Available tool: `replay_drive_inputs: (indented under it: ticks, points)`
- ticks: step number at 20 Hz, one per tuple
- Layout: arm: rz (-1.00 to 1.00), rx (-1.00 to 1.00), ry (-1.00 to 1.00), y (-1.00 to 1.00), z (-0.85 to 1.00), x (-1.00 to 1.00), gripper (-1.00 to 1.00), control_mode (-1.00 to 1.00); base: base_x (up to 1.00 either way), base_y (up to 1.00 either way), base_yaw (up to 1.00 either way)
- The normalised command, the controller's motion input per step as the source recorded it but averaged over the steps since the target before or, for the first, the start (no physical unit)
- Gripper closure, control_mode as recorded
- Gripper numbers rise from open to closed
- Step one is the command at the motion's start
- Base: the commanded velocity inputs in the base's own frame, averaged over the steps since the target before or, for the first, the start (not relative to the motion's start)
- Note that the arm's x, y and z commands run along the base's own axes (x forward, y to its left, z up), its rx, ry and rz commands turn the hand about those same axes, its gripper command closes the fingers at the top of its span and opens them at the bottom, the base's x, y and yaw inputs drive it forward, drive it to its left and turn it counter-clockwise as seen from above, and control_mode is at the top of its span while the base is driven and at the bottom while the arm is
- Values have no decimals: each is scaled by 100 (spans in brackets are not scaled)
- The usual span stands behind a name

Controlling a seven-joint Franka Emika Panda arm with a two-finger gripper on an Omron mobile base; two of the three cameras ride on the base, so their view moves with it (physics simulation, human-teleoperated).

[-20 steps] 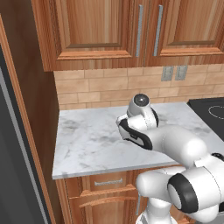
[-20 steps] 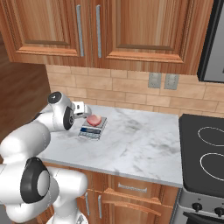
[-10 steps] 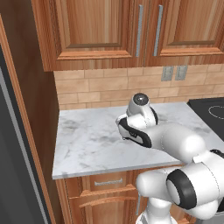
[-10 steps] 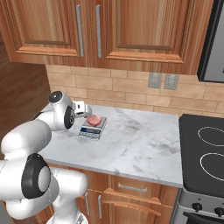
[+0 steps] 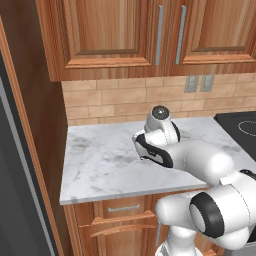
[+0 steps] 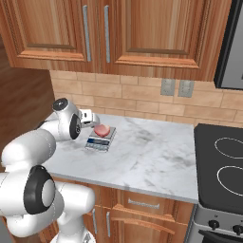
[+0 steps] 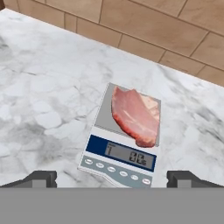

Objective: Take the steak from the fridge and place it on the digital scale on the counter by the fridge. Wait a few seconds for a reading, then move it to the plate on the dining counter.

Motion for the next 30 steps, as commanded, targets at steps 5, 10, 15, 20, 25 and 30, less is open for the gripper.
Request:
replay_drive_inputs:
  ticks: [5,10,15,20,25,30]
  points:
    - [0,0,4,-4,0,3,-100,-100,0,0,0]
    - [0,0,7,-6,-3,18,-100,-100,0,0,0]
    - [0,0,7,-2,0,19,-100,-100,0,0,0]
    - [0,-2,2,0,-5,18,-100,-100,0,0,0]
    - [0,-9,0,-3,-22,8,-100,-100,0,0,0]
    - [0,-11,0,-3,-28,6,-100,-100,0,0,0]
